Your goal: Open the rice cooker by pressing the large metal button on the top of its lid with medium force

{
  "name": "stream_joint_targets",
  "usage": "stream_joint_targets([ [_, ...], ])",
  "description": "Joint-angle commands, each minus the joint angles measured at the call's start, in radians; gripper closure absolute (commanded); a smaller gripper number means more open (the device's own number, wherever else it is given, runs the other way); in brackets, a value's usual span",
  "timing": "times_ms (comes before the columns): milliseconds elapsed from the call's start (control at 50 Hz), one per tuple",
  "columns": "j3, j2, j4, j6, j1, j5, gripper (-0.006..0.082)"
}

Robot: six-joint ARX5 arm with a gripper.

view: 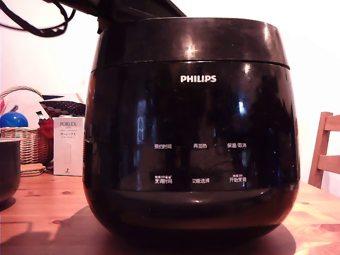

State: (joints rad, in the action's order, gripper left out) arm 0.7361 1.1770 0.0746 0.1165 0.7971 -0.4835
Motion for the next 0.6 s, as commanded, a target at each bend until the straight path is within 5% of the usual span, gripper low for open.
stream_joint_targets([
  [0,-0.045,0.028,-0.075,0.031,0.019,0.011,0.0788],
  [580,-0.044,0.090,-0.125,0.048,0.039,0.132,0.0788],
])
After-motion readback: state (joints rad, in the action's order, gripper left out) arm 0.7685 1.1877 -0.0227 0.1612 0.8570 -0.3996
